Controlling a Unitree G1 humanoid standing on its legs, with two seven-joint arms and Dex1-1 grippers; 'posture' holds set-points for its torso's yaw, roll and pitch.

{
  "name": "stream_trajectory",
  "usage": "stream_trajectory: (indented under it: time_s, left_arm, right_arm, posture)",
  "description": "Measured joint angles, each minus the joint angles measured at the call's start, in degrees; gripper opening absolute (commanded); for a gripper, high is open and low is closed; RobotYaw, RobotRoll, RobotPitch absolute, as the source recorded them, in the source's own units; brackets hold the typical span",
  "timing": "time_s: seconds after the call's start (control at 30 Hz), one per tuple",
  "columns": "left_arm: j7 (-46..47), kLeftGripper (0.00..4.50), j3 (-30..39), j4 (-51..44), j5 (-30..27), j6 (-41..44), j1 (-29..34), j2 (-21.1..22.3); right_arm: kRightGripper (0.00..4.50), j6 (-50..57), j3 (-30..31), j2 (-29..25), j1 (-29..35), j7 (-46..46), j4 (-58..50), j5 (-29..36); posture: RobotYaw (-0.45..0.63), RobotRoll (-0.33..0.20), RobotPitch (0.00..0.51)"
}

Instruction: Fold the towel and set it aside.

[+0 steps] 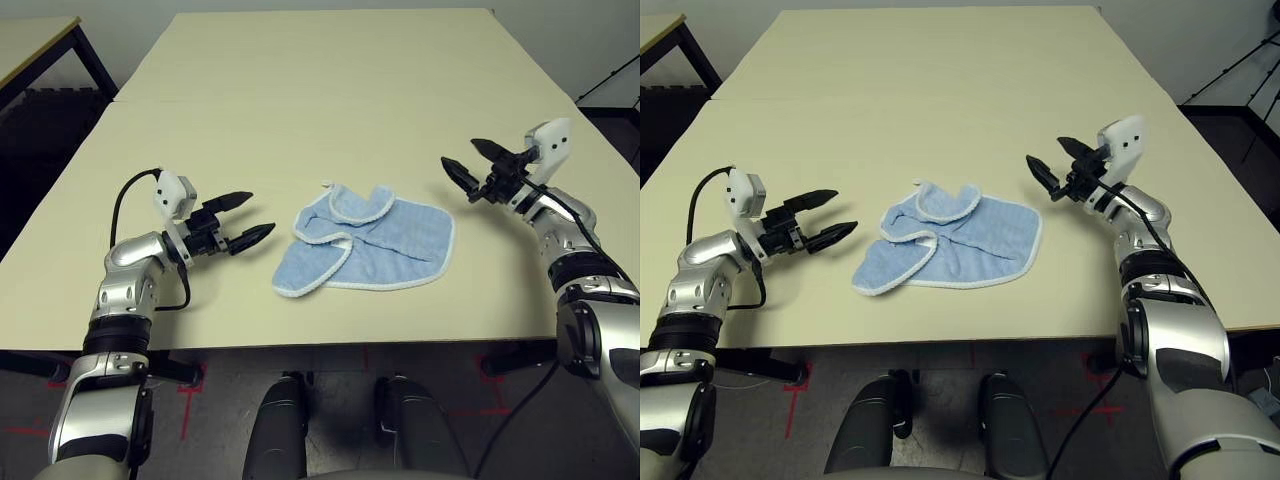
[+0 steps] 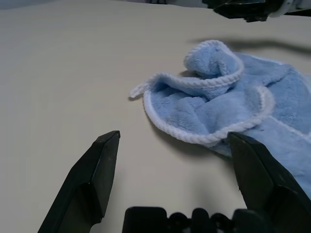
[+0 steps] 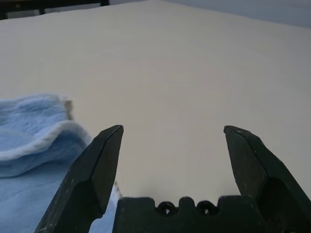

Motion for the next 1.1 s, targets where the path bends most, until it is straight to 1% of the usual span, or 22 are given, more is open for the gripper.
stream_trajectory:
  time_s: [0.13,0.27,0.47,0.73,0.83,0.97,1.1]
  left_arm:
    - [-0.9,4.49,-0.4,-3.1,-0.4,1.8,1.5,0.9]
    - [-1.2,4.49,-0.7,-7.2,-1.4,5.3,1.7,0.9]
    - [-1.2,4.49,-0.7,-9.1,-1.9,7.3,1.9,1.4]
    - [0.0,4.49,-0.7,-9.8,-1.9,7.7,2.4,1.4]
    - [0.5,4.49,-0.7,-10.1,-1.9,7.7,2.8,1.4]
    - [1.0,4.49,-0.7,-10.1,-1.9,7.7,2.8,1.4]
    - [1.4,4.49,-1.0,-10.1,-1.8,7.4,2.4,1.3]
  right_arm:
    - [4.5,-5.0,2.8,0.0,-1.1,2.2,0.3,-2.7]
    - [4.5,-11.5,7.5,-1.0,-4.0,4.2,1.6,-7.9]
    - [4.5,-19.2,12.5,-2.5,-8.5,3.9,4.4,-14.3]
    - [4.5,-26.8,20.0,-4.0,-10.0,-3.8,6.3,-24.9]
    - [4.5,-29.8,23.7,-4.7,-11.1,-9.0,6.6,-29.7]
    - [4.5,-34.0,26.9,-5.6,-12.0,-17.0,6.6,-34.7]
    - [4.5,-36.9,29.0,-5.7,-12.6,-21.9,6.9,-37.7]
  posture:
    - [0.03,0.0,0.14]
    - [0.04,0.0,0.14]
    - [0.06,0.0,0.139]
    - [0.07,0.0,0.141]
    - [0.07,0.0,0.141]
    - [0.06,0.0,0.141]
    - [0.06,0.0,0.14]
